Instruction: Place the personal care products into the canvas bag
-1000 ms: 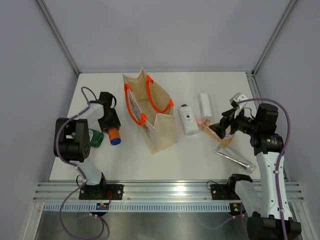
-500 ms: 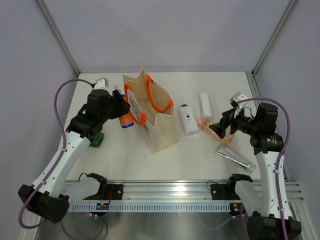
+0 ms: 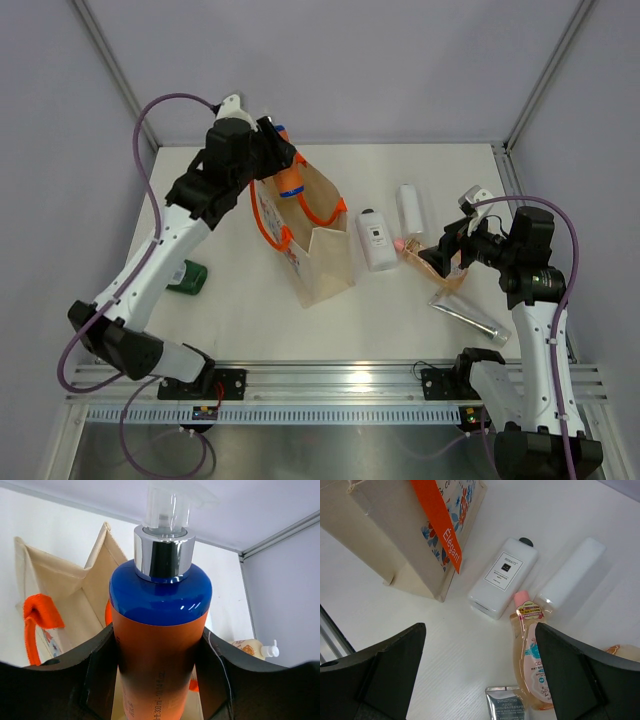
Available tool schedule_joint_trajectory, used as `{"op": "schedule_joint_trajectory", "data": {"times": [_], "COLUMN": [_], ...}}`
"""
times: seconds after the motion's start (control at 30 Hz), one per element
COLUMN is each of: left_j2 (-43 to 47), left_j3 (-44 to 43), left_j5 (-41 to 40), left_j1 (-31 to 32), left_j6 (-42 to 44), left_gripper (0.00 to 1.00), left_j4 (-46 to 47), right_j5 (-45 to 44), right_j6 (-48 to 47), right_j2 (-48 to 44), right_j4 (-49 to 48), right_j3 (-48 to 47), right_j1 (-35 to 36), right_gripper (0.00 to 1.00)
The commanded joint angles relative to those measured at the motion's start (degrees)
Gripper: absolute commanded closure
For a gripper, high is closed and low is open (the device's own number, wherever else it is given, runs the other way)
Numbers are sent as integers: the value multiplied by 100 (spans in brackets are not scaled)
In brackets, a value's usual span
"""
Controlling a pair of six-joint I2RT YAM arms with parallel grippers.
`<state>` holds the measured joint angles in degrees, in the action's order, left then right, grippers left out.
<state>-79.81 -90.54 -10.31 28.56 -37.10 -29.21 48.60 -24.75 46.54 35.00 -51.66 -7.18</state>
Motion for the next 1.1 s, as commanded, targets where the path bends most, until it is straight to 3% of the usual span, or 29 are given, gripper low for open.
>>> {"op": "schedule_joint_trajectory", "data": {"times": [0.0,0.17,0.37,0.57,0.67,0.73,0.77,0.87,1.07], "left_j2": [-368,-449,-87,-158,-193,-341,-412,-754,-1203], "left_j3": [-297,307,1494,1926,2137,2120,2085,1865,1671], "left_j5": [-24,-182,590,609,722,793,889,995,1400], "left_j1": [53,387,493,493,493,502,502,502,493], "left_j6": [-253,97,774,-102,-411,-464,-499,-517,-351], "left_gripper": [100,100,100,98,86,70,56,39,29], "left_j4": [566,969,1911,1480,1646,1665,1656,1515,1462], "right_j5": [-87,-149,-140,-167,-175,-175,-175,-175,-140], "right_j6": [-117,-144,-161,-170,-170,-170,-170,-170,-197], "right_j2": [4,4,30,30,48,74,83,109,197], "right_j4": [-90,-90,-64,-64,-64,-55,-46,-38,15], "right_j3": [-2,-11,-11,-28,-28,-28,-28,-28,-28], "right_j1": [6,6,6,6,6,6,6,6,6], "right_gripper": [1,1,1,1,1,1,0,0,1]}}
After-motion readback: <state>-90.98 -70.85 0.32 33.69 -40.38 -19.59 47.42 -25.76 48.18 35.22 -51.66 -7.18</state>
